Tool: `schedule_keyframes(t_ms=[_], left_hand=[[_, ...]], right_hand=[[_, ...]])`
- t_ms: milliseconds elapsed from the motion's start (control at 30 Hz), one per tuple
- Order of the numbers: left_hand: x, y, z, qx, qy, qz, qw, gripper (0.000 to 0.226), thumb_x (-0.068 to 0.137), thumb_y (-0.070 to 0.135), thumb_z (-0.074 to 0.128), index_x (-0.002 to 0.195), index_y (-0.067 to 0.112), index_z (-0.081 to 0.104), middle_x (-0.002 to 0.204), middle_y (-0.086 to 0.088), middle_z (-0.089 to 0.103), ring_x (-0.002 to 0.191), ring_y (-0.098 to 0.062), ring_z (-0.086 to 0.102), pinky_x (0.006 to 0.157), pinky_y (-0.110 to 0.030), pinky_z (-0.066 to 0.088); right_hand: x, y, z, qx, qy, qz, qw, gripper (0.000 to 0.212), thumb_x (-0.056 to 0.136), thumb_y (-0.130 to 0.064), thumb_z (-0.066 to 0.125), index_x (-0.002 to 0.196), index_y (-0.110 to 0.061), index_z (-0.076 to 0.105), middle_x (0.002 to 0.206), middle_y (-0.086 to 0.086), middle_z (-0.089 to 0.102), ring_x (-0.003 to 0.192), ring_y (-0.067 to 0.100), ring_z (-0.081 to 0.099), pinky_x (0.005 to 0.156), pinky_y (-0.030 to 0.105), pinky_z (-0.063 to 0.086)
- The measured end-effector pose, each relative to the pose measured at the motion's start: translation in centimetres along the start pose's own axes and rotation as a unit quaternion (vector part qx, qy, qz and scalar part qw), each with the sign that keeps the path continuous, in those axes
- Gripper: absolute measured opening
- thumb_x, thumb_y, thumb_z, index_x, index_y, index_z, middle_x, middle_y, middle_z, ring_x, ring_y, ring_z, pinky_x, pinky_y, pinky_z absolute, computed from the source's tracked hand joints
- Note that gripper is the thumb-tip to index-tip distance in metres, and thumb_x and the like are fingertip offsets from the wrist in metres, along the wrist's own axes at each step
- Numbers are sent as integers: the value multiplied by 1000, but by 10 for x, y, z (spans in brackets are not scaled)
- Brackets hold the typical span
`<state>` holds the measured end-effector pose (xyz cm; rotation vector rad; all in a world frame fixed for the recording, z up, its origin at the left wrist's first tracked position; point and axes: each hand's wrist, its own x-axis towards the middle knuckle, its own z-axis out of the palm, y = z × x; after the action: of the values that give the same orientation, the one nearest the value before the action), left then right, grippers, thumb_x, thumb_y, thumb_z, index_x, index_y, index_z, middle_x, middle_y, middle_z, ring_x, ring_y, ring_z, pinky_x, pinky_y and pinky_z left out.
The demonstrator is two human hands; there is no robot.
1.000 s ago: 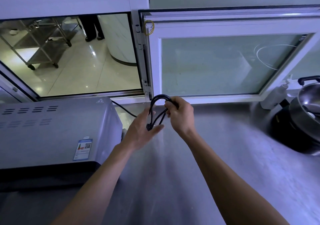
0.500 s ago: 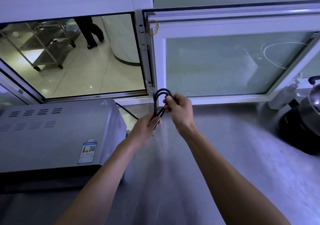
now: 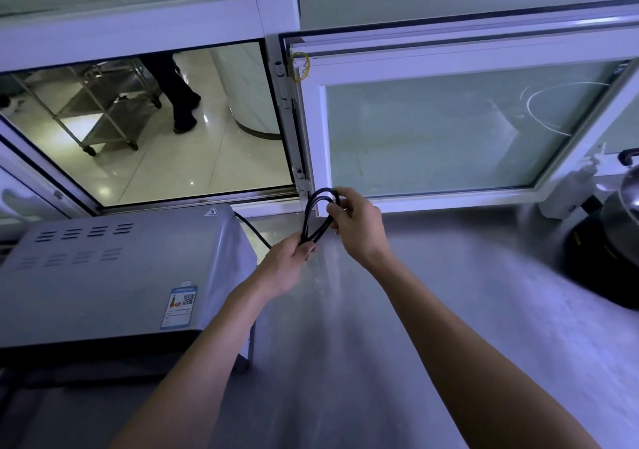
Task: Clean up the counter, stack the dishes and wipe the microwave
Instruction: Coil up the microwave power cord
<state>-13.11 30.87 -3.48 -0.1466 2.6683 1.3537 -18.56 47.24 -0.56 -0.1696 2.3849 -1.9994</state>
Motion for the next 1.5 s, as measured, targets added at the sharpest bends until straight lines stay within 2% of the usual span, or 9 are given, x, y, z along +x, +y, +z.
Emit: schedule_keyframes(t_ms=[200, 300, 433, 767, 967, 1067, 1233, 1300, 1500], left_hand=[[-4, 4, -9, 7, -3, -19, 1000, 25, 105, 32, 39, 97, 13, 53, 80, 2, 50, 72, -16, 45, 63, -32, 39], [-3, 4, -20, -10, -1, -13, 1000, 24, 105, 30, 40, 91, 16, 54, 76, 5, 51, 70, -14, 45, 59, -31, 40], [6, -1, -38, -64, -5, 8, 998, 25, 106, 24, 41, 86, 18, 53, 76, -1, 50, 74, -19, 45, 69, -34, 37], [39, -3, -90, -129, -24, 39, 991, 33, 98, 46, 41, 77, 24, 54, 64, 5, 53, 60, -17, 44, 53, -27, 41], [65, 20, -119, -124, -23, 94, 988, 34, 107, 22, 37, 77, 12, 51, 59, 4, 52, 47, -4, 43, 53, -17, 38], [75, 33, -130, -120, -16, 113, 986, 36, 106, 22, 37, 75, 11, 51, 58, 3, 52, 46, -3, 42, 49, -12, 36], [92, 43, -140, -124, -14, 127, 984, 36, 106, 20, 36, 74, 10, 51, 55, 5, 53, 45, -4, 43, 49, -12, 37], [99, 44, -142, -124, -14, 127, 984, 37, 106, 21, 36, 75, 10, 52, 56, 5, 54, 46, -4, 44, 50, -12, 38], [109, 46, -141, -125, -4, 130, 984, 37, 106, 23, 36, 74, 12, 52, 57, 4, 55, 48, -4, 46, 51, -12, 38]], right_hand=[[2, -9, 3, -48, -4, -56, 997, 17, 96, -15, 58, 101, -30, 65, 83, -8, 67, 67, 23, 62, 58, 32, 51], [3, -20, 10, -32, -3, -64, 997, 17, 96, -16, 61, 107, -26, 69, 83, -3, 69, 69, 26, 64, 64, 36, 55], [8, -36, 17, -36, -1, -71, 997, 18, 95, -20, 63, 112, -23, 69, 87, -1, 72, 69, 22, 67, 69, 43, 59], [51, -91, 30, -100, 84, -119, 984, 22, 96, -22, 62, 113, -11, 71, 89, 0, 72, 84, 17, 68, 83, 40, 58], [101, -131, 42, -162, 146, -171, 961, 27, 96, -22, 63, 119, -10, 69, 95, 2, 67, 83, 14, 62, 80, 23, 48], [127, -145, 41, -191, 181, -204, 943, 14, 93, -17, 62, 96, -7, 71, 87, 8, 63, 75, 20, 56, 69, 28, 41], [159, -158, 36, -240, 197, -183, 933, 22, 92, -14, 60, 73, -5, 62, 84, 6, 50, 75, 22, 44, 62, 26, 23], [168, -160, 35, -265, 197, -175, 928, 34, 91, -14, 61, 60, -10, 51, 84, 8, 48, 74, 24, 43, 62, 27, 24], [178, -160, 36, -323, 183, -197, 907, 22, 92, -8, 58, 78, -1, 73, 94, 13, 59, 83, 25, 55, 71, 33, 43]])
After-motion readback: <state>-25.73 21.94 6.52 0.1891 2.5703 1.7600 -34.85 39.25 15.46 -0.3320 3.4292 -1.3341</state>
